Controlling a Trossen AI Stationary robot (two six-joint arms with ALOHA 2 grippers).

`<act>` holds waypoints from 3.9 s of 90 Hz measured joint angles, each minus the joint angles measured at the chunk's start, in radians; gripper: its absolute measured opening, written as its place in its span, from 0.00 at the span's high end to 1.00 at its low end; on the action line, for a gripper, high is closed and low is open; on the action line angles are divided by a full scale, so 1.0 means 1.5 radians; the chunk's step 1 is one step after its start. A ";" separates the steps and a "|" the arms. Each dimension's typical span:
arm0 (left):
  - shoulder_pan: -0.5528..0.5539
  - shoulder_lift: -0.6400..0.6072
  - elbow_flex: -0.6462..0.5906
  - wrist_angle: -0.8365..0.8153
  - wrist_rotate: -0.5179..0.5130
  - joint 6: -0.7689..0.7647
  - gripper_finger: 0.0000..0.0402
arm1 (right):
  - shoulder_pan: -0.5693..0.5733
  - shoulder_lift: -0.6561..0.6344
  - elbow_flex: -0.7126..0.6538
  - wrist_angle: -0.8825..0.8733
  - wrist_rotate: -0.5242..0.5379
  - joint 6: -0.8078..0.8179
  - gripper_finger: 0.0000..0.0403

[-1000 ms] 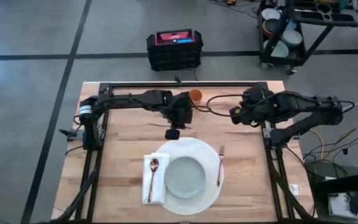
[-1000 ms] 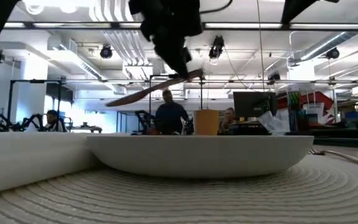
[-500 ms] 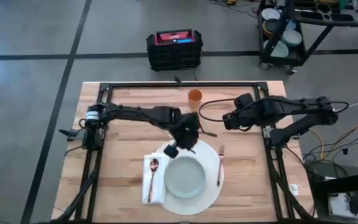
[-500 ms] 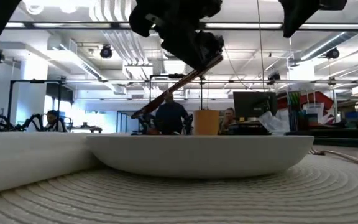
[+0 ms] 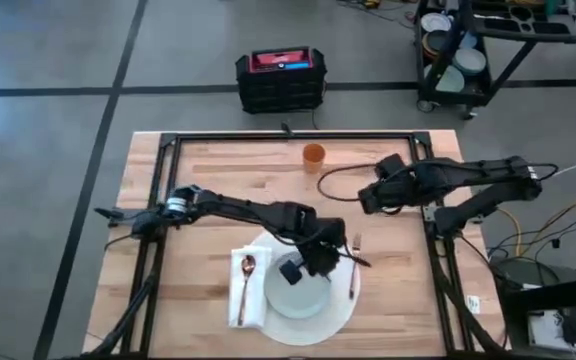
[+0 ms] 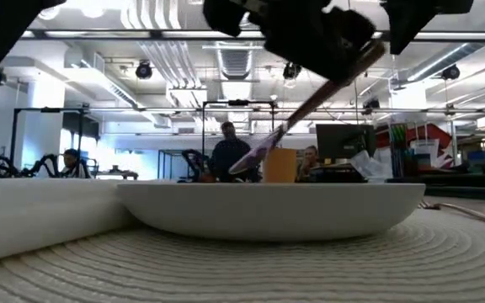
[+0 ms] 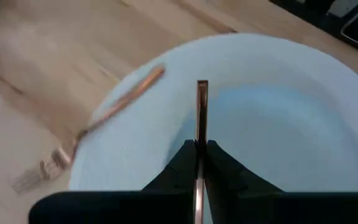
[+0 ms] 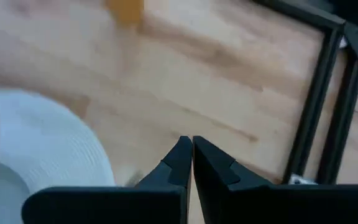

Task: Set table place
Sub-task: Put the gold knife on the white mat, then adjust the white mat on the table

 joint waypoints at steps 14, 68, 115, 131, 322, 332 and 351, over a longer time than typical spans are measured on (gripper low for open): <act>-0.009 0.078 0.114 -0.012 -0.002 0.023 1.00 | -0.001 -0.047 0.000 0.004 0.056 0.022 1.00; -0.013 0.158 0.124 0.048 0.016 0.189 1.00 | 0.000 -0.064 0.000 0.014 0.069 0.003 1.00; -0.011 0.169 0.127 0.092 0.014 0.247 0.98 | 0.000 -0.040 0.000 0.036 0.070 -0.020 1.00; -0.010 0.169 0.127 0.158 -0.028 0.219 0.96 | 0.000 -0.040 0.000 0.036 0.078 -0.033 1.00; -0.006 0.164 0.040 0.136 -0.004 -0.057 0.86 | -0.001 -0.040 0.000 0.049 0.140 -0.037 1.00; -0.005 0.164 0.040 0.136 -0.005 -0.057 0.76 | -0.001 -0.040 0.000 0.050 0.144 -0.025 1.00; -0.008 0.159 0.040 0.131 -0.039 0.006 0.63 | -0.001 -0.040 0.000 0.051 0.144 -0.025 1.00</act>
